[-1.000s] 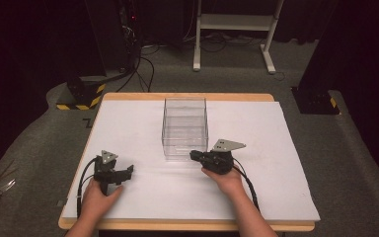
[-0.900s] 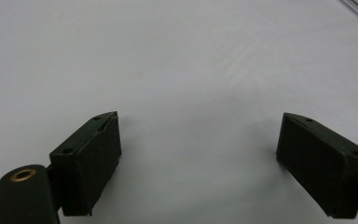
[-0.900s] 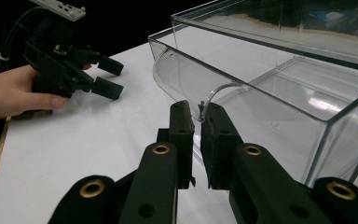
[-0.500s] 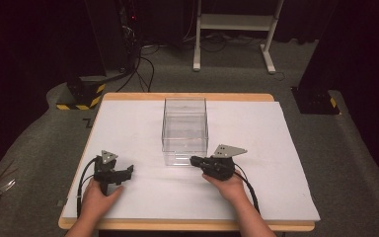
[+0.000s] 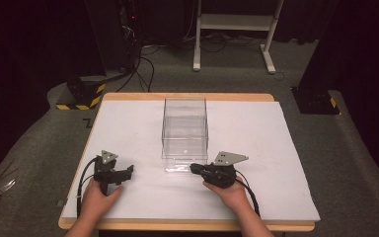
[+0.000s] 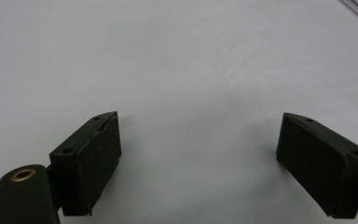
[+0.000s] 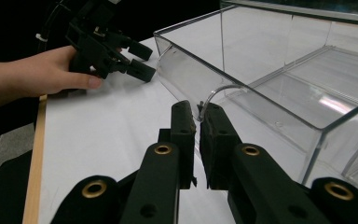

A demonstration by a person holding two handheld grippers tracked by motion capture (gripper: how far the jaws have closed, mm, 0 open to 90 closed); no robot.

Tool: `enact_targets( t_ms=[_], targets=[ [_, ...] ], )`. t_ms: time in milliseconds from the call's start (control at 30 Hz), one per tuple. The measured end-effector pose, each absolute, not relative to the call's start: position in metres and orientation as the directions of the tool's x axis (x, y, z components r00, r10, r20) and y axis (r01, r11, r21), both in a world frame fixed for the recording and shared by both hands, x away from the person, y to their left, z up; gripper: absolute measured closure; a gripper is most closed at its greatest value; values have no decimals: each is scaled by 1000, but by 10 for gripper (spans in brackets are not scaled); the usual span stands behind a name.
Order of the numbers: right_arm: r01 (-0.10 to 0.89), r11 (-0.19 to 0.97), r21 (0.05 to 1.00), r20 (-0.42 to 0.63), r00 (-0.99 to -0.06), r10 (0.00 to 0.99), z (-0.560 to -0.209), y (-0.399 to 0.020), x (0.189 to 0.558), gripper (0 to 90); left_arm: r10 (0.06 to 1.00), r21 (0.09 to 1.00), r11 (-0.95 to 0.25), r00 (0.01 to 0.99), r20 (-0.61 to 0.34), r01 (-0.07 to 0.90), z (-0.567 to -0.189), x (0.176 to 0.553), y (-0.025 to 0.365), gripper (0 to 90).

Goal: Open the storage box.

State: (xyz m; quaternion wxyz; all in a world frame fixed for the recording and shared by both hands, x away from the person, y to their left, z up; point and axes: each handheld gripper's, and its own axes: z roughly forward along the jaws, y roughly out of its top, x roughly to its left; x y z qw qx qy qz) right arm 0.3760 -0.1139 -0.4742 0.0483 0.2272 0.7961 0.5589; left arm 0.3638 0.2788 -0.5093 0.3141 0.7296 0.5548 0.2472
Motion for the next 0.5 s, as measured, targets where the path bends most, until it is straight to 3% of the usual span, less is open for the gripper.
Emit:
enact_targets(
  t_ms=[500],
  targets=[
    [289, 303, 908, 163, -911, 380, -473, -116, 349, 851, 965, 733, -187, 262, 12, 654, -509, 364, 279, 140]
  ],
)
